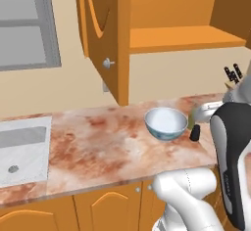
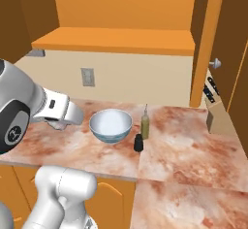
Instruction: Retrieve the bottle and the shaker from the cabinet and place them next to the mixing bowl on the counter. Then add garlic from the fridge to the mixing bowl.
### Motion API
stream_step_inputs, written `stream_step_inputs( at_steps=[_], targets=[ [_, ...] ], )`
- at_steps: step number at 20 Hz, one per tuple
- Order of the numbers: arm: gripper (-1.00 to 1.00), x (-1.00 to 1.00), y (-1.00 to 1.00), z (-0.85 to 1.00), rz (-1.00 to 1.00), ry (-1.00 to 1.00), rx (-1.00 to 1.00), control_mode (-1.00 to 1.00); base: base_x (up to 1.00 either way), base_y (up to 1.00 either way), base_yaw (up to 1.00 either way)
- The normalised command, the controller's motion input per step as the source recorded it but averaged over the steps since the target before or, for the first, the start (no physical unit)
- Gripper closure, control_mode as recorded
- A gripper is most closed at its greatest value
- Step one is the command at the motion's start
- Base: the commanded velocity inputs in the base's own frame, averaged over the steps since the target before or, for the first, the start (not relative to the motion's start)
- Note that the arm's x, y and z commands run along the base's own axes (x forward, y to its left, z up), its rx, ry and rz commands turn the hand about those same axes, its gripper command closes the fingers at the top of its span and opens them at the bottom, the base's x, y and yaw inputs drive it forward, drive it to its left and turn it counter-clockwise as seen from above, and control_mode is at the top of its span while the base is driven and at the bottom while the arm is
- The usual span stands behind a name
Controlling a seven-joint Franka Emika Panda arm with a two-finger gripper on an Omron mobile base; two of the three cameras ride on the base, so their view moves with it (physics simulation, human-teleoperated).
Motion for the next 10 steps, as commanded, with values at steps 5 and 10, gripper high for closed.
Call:
stream_step_inputs(
  at_steps=[5, 10],
  targets=[
    [1.0, 0.0, 0.0, 0.0, 0.0, 0.0, 0.0, 1.0, 0.53, -0.02, 0.0],
    [1.0, 0.53, 0.0, -0.35, 0.0, 0.05, 0.03, -1.0, 0.0, 0.0, 0.0]
  ],
)
